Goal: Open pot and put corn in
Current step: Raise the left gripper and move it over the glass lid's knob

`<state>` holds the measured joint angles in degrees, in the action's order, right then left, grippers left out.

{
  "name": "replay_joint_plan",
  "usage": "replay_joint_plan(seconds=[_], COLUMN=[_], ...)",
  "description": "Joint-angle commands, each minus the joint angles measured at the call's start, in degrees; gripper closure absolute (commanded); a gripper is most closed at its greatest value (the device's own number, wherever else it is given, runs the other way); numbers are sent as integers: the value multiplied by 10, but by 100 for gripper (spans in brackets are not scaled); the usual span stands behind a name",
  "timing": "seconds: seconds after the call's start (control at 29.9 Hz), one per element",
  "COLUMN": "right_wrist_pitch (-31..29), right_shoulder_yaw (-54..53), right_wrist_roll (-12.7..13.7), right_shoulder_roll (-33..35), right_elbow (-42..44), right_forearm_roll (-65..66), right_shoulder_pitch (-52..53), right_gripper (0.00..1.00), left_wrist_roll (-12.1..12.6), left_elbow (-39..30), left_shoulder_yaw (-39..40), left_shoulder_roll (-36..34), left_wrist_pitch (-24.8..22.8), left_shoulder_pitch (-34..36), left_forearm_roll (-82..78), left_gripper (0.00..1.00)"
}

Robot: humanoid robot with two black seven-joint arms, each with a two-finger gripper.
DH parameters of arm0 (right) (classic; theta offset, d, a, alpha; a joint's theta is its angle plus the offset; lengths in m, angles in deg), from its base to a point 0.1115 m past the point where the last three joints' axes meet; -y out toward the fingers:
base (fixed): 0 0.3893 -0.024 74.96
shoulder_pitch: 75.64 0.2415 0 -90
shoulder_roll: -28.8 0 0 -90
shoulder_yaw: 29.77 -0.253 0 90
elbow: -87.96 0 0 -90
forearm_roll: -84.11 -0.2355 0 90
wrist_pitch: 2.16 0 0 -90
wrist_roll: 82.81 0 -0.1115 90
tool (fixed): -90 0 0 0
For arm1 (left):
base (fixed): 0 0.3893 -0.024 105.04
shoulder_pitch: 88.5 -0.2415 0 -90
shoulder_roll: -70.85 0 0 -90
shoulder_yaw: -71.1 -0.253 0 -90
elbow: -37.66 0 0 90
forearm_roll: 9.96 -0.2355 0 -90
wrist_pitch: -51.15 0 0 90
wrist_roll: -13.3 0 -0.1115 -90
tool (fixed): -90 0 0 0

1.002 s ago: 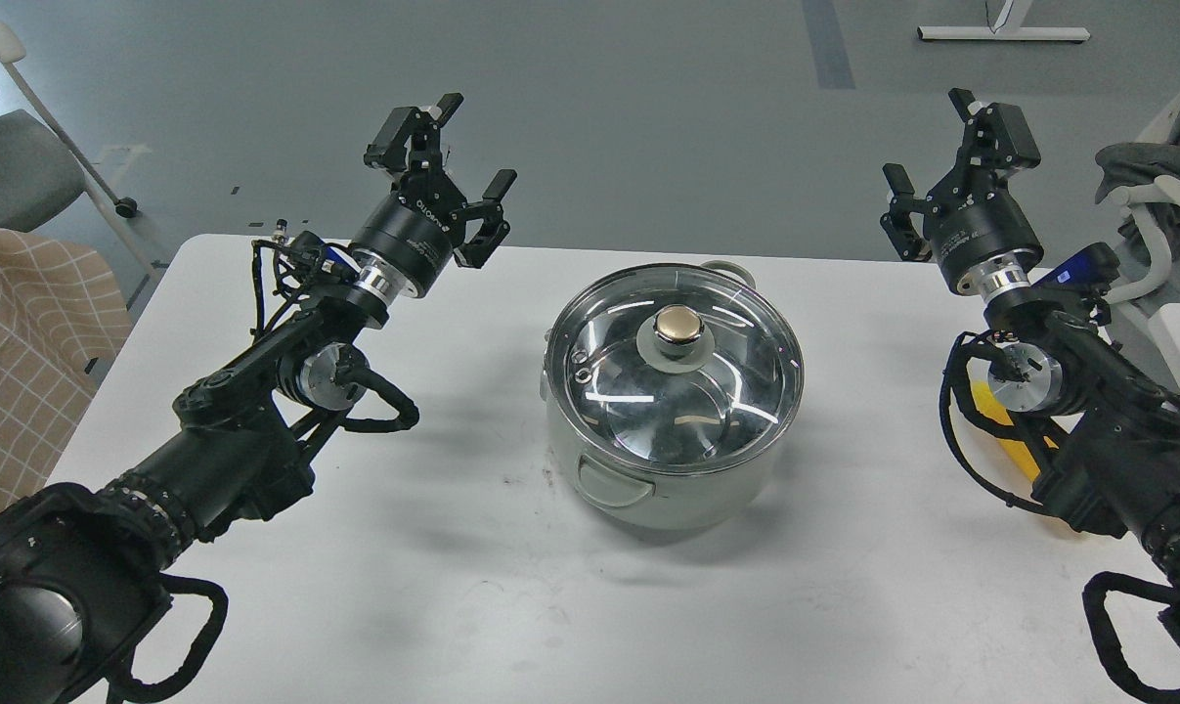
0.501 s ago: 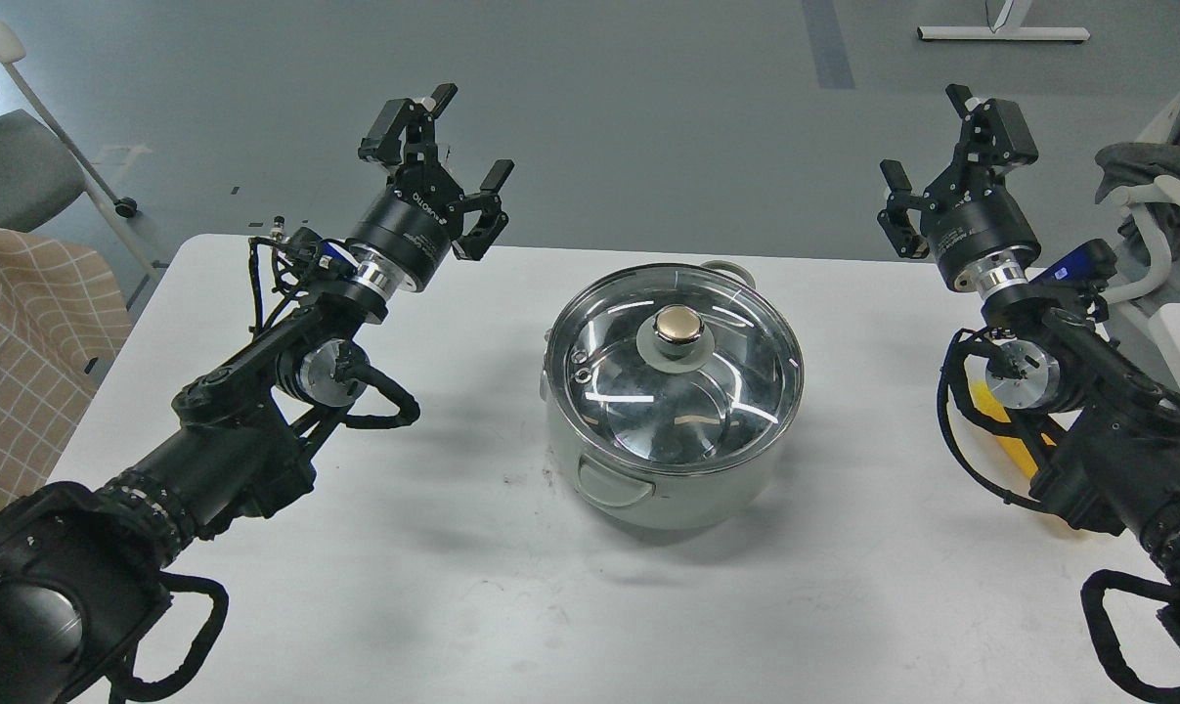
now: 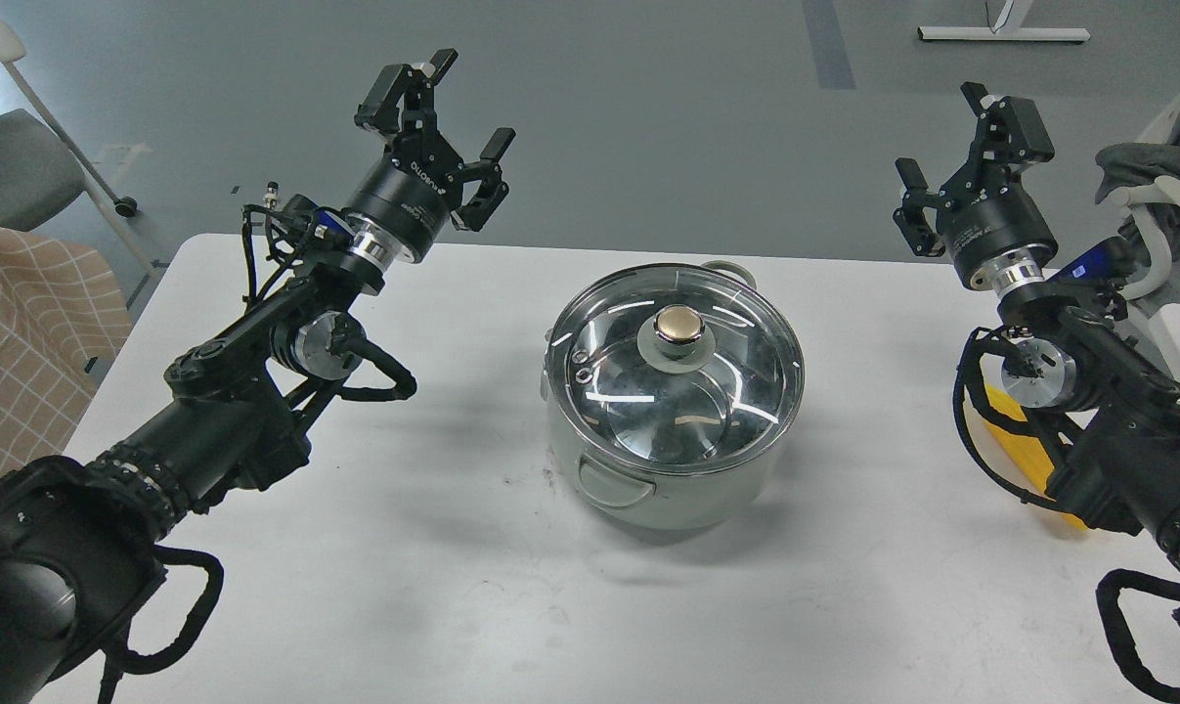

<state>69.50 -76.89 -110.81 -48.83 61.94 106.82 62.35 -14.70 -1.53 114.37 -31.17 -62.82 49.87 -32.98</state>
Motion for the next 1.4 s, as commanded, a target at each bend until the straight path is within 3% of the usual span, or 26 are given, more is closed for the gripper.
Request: replay_joint_plan(seconds=[0.0, 0.13, 0.3, 0.5, 0.67, 0.74, 0.9, 1.37], right_wrist_pitch=[1, 1, 1, 1, 2, 2, 4, 4], right_shoulder_yaw=[0, 1, 0, 1, 0, 0, 0, 0], right_wrist_roll=[0, 0, 0, 0, 0, 0, 0, 0], right_shoulder_roll=[18, 37, 56, 63, 64, 68, 78, 78], right_elbow=[-4, -11, -32, -34, -34, -35, -51, -56], right_forearm_roll=[0, 0, 0, 0, 0, 0, 0, 0], right_shoulder_pitch=[-2, -5, -17, -26, -37, -41, -48, -54], right_gripper=[0, 0, 0, 0, 0, 0, 0, 0], left_wrist_roll=[0, 0, 0, 0, 0, 0, 0, 0], left_elbow=[-19, -101, -248, -337, -352, -351, -342, -255], left_shoulder_yaw=[-17, -16, -16, -18, -53, -91, -135, -181], left_shoulder_roll=[-21, -58, -111, -123, -116, -116, -107, -55], left_wrist_pitch=[1, 10, 68, 117, 147, 189, 201, 205], left_shoulder_pitch=[37, 52, 52, 50, 48, 49, 46, 38], left_forearm_roll=[-74, -192, -390, -650, -854, -936, -1020, -1020], left_gripper=[2, 3, 3, 3, 3, 3, 3, 5])
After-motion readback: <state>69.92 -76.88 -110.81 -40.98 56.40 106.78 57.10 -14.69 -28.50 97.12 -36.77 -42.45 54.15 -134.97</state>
